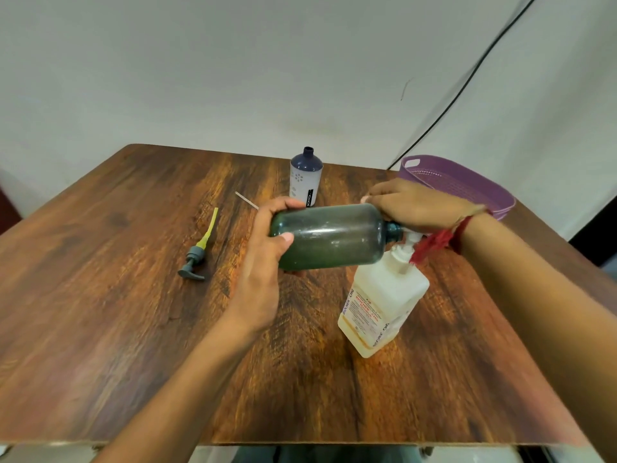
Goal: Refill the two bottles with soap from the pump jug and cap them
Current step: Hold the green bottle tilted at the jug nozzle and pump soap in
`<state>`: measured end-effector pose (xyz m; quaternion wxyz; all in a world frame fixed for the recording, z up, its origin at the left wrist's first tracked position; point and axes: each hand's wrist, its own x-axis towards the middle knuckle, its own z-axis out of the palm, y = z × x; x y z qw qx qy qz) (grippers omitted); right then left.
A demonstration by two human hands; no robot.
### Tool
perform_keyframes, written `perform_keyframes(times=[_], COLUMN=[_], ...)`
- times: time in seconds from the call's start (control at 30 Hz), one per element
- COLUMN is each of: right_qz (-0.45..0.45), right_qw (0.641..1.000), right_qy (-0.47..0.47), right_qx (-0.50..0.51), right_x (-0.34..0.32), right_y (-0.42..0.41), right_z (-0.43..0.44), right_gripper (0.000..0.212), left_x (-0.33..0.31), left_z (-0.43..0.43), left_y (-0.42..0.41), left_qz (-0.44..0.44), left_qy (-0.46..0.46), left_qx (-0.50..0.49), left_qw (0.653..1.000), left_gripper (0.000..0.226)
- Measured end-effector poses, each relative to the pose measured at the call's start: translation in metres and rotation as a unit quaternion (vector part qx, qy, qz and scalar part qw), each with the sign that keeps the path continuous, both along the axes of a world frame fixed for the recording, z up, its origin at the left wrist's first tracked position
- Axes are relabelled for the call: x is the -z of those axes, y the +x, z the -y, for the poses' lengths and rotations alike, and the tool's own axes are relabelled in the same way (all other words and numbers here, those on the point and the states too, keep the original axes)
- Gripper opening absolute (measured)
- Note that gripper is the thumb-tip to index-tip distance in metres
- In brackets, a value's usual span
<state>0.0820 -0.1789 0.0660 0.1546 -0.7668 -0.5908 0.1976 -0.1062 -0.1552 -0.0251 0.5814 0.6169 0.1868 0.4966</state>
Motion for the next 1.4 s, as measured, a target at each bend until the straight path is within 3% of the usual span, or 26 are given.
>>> perform_keyframes(times=[0.1, 0.23, 0.43, 0.5, 0.63, 0.87, 1.0, 1.17, 1.4], right_qz=[0.014, -0.045, 0.02, 0.049, -0.008, 0.05, 0.009, 0.036, -0.08], right_qw=[1.0, 0.998, 0.999, 0.999, 0.998, 0.998, 0.999, 0.999, 0.994], right_qy=[-0.009, 0.035, -0.041, -0.014, 0.057, 0.028, 0.038, 0.005, 0.058], right_qx=[-0.01, 0.021, -0.008, -0.012, 0.012, -0.019, -0.006, -0.008, 0.035], right_x=[0.0, 0.015, -0.002, 0.0, 0.014, -0.004, 0.011, -0.001, 0.015], right_y=[-0.002, -0.003, 0.0, -0.001, 0.0, 0.0, -0.002, 0.003, 0.0], right_z=[-0.004, 0.0, -0.004, -0.007, -0.001, -0.005, -0.006, -0.007, -0.004], right_gripper=[0.03, 0.027, 0.036, 0.035, 0.031, 0.035, 0.028, 0.034, 0.029], left_x=[0.003, 0.006, -0.001, 0.0, 0.003, 0.0, 0.0, -0.002, 0.002], left_z=[0.0, -0.002, 0.001, 0.001, 0.003, 0.006, 0.003, 0.005, 0.005], left_y=[-0.001, 0.0, 0.002, 0.003, 0.004, 0.005, 0.004, 0.005, 0.006], left_qz=[0.009, 0.001, 0.007, 0.003, -0.012, -0.007, -0.015, -0.015, -0.016], left_qy=[0.003, 0.001, -0.001, -0.007, -0.027, -0.033, -0.036, -0.039, -0.049], left_qx=[-0.004, -0.012, -0.012, -0.023, -0.025, -0.023, -0.042, -0.029, -0.024], left_qw=[1.0, 1.0, 1.0, 1.0, 0.999, 0.999, 0.998, 0.999, 0.998], left_gripper=[0.037, 0.039, 0.033, 0.027, 0.027, 0.027, 0.027, 0.028, 0.029])
